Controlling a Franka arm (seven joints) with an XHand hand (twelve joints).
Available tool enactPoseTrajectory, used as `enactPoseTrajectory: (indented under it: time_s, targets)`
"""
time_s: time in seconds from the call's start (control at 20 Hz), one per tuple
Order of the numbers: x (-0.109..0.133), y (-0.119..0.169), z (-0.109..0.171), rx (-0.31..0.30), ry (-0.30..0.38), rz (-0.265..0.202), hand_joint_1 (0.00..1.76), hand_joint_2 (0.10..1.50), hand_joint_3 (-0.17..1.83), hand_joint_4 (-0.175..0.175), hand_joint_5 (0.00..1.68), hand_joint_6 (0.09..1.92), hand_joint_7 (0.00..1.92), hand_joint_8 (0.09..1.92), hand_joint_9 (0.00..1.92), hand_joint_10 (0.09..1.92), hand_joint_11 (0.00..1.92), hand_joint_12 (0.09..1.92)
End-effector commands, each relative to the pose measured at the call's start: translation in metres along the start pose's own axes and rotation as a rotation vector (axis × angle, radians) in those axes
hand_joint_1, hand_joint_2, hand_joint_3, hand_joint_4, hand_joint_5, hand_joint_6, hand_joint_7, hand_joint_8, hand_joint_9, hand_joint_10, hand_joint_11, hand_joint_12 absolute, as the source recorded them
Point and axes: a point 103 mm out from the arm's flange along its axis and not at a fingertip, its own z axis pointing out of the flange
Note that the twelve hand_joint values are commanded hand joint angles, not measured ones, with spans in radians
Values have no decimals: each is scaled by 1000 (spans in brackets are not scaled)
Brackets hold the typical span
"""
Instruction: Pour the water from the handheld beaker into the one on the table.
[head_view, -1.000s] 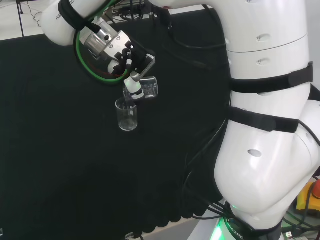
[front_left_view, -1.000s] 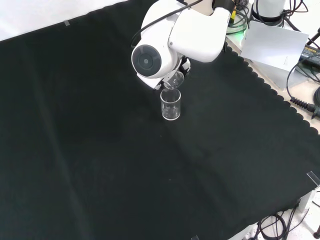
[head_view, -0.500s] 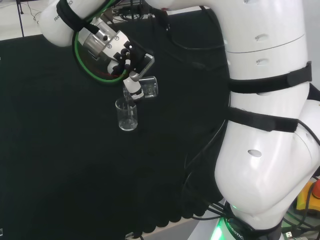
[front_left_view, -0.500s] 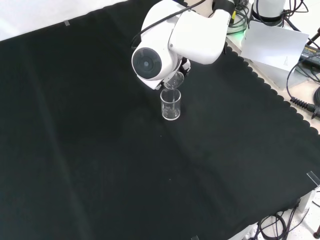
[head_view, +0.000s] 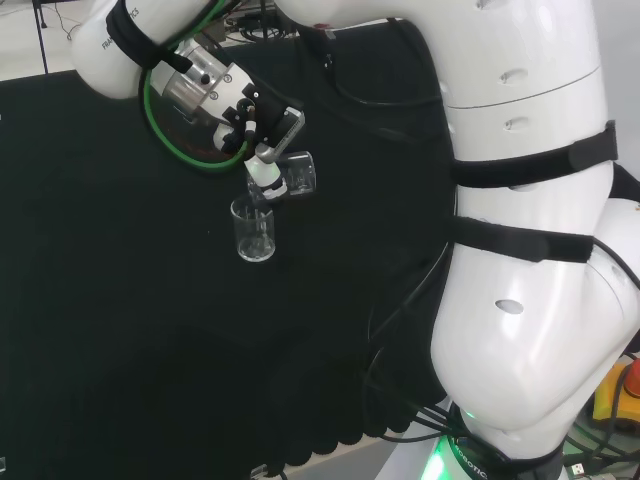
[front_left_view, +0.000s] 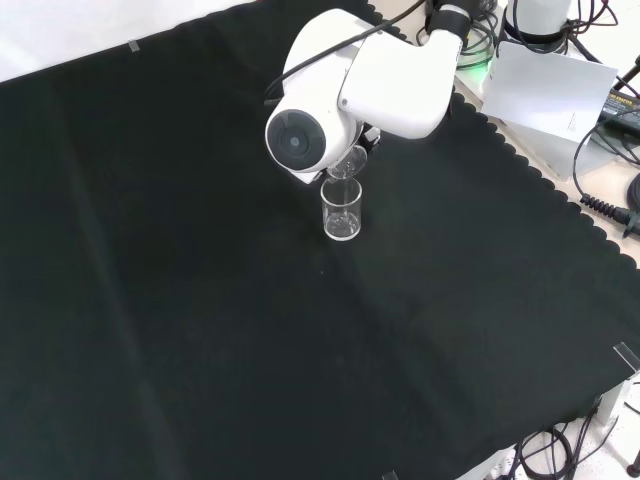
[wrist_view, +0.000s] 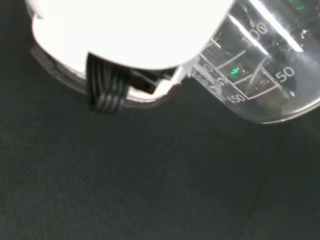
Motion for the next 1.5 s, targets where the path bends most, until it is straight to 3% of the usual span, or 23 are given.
enactPoseTrajectory:
  time_s: [0.05,1.5]
  targets:
    - [1,0,-1,8,-13,10,1331,464,994,-175,1209,807,1414,753,1555,725,1230,714]
    - [4,-1,-8,23,-45,25,1331,462,998,-175,1209,809,1415,755,1557,730,1232,722]
